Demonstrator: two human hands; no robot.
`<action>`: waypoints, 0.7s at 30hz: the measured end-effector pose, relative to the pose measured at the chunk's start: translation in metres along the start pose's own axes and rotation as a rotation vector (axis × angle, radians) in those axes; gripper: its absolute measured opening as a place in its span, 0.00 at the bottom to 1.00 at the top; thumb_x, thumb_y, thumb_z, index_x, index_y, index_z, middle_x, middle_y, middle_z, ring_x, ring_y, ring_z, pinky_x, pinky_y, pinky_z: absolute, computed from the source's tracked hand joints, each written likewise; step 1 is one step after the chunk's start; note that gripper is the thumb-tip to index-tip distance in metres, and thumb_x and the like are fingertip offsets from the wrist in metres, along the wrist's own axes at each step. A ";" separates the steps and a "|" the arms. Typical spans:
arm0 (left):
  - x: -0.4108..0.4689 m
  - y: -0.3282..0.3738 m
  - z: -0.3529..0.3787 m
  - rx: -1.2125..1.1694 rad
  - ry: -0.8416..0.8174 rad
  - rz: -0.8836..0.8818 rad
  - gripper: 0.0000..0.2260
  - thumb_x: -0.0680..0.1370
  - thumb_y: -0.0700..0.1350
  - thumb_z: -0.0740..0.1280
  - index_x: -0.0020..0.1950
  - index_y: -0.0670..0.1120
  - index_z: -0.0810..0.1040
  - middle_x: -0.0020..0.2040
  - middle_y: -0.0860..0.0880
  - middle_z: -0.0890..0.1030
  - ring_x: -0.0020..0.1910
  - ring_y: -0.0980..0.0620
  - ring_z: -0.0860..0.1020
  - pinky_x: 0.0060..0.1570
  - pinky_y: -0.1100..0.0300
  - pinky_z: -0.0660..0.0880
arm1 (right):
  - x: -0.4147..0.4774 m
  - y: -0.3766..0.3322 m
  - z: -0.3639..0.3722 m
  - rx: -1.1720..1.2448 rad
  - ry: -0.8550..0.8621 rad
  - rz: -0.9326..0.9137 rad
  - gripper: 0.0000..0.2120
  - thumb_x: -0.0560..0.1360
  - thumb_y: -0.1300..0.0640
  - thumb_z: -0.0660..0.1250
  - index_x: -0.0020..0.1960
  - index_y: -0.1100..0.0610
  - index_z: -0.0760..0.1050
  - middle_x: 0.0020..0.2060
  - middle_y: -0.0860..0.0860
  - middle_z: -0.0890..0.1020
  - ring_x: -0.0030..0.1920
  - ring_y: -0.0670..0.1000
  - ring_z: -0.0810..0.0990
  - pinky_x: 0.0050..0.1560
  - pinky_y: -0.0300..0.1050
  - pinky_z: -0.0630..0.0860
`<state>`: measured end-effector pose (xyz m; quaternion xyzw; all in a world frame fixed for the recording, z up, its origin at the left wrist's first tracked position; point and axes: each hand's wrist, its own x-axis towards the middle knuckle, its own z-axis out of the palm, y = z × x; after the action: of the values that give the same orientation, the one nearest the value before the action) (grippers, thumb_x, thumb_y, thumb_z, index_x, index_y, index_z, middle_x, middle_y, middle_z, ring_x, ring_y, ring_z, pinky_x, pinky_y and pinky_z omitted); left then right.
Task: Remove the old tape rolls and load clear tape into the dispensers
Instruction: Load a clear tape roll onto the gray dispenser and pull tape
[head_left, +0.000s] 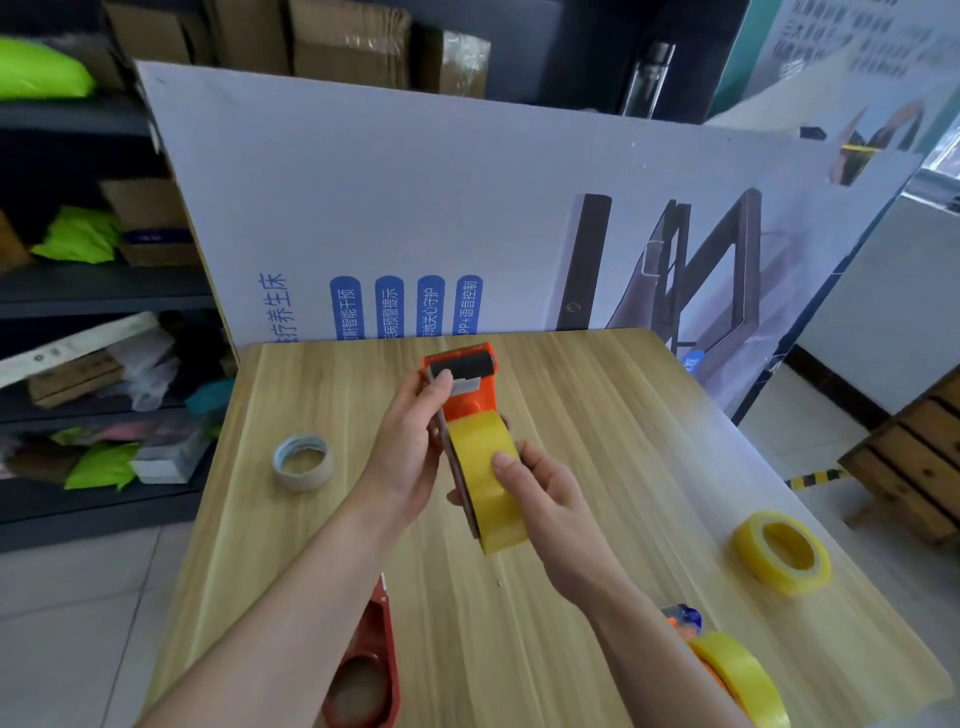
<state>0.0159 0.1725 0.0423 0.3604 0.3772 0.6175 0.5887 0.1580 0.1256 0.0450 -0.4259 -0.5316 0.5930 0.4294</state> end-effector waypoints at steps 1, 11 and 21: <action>-0.002 0.004 0.001 0.019 -0.009 0.016 0.12 0.78 0.50 0.62 0.59 0.47 0.75 0.50 0.46 0.83 0.48 0.48 0.82 0.47 0.52 0.79 | -0.001 -0.004 0.001 -0.005 0.004 -0.009 0.11 0.81 0.57 0.61 0.57 0.65 0.74 0.42 0.56 0.85 0.43 0.57 0.86 0.42 0.46 0.82; -0.025 0.029 -0.013 0.808 0.121 0.516 0.10 0.69 0.60 0.68 0.48 0.62 0.80 0.66 0.52 0.68 0.69 0.57 0.64 0.67 0.64 0.61 | 0.003 -0.017 0.009 0.009 0.046 -0.082 0.12 0.75 0.56 0.63 0.53 0.62 0.75 0.47 0.65 0.83 0.41 0.56 0.86 0.39 0.45 0.80; -0.026 0.060 -0.017 0.820 -0.021 0.326 0.08 0.67 0.51 0.75 0.45 0.56 0.85 0.58 0.58 0.72 0.63 0.61 0.67 0.67 0.52 0.67 | 0.003 -0.021 0.012 -0.051 0.051 -0.156 0.23 0.62 0.49 0.63 0.53 0.59 0.77 0.47 0.62 0.82 0.51 0.68 0.80 0.52 0.66 0.76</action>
<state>-0.0255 0.1446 0.0880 0.6253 0.5233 0.4977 0.2958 0.1470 0.1264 0.0663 -0.4089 -0.5669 0.5332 0.4766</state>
